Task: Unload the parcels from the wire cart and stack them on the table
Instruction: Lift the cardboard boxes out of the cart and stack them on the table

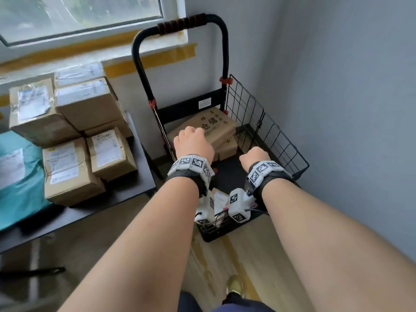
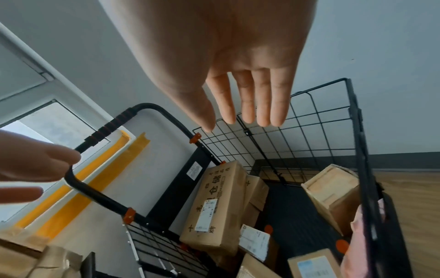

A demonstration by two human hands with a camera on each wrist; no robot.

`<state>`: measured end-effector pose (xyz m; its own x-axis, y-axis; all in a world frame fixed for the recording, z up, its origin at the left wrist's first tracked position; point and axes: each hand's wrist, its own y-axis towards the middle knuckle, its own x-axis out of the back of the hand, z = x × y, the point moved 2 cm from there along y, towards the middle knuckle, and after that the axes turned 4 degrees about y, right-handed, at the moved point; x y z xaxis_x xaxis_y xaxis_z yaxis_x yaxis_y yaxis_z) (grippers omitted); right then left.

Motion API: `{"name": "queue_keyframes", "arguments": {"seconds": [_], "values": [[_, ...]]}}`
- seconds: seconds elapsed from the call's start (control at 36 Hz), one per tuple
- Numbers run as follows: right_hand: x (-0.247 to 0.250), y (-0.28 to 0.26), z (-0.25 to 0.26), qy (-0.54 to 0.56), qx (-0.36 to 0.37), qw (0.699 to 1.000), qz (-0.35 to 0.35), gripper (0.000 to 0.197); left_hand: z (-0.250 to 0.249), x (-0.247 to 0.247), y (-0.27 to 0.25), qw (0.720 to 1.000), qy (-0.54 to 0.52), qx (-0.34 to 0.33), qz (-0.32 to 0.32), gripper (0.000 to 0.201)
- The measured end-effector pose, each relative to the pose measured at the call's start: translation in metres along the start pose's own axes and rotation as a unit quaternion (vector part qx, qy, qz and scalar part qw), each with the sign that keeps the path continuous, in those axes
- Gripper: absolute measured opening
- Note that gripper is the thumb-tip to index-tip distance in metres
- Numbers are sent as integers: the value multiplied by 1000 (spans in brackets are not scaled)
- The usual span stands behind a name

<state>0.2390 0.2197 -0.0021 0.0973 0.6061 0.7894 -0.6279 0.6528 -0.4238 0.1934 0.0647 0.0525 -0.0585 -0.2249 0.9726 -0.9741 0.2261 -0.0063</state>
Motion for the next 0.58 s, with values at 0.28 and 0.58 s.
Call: {"name": "queue_keyframes", "arguments": {"seconds": [0.28,0.58], "values": [[2,57,-40,-29,-23,998,56,26,-34,-58,9,992,-13,58,112,38],[13,134,-40,-30,-60,996,64,29,-54,-110,83,958,-98,135,232,17]]}}
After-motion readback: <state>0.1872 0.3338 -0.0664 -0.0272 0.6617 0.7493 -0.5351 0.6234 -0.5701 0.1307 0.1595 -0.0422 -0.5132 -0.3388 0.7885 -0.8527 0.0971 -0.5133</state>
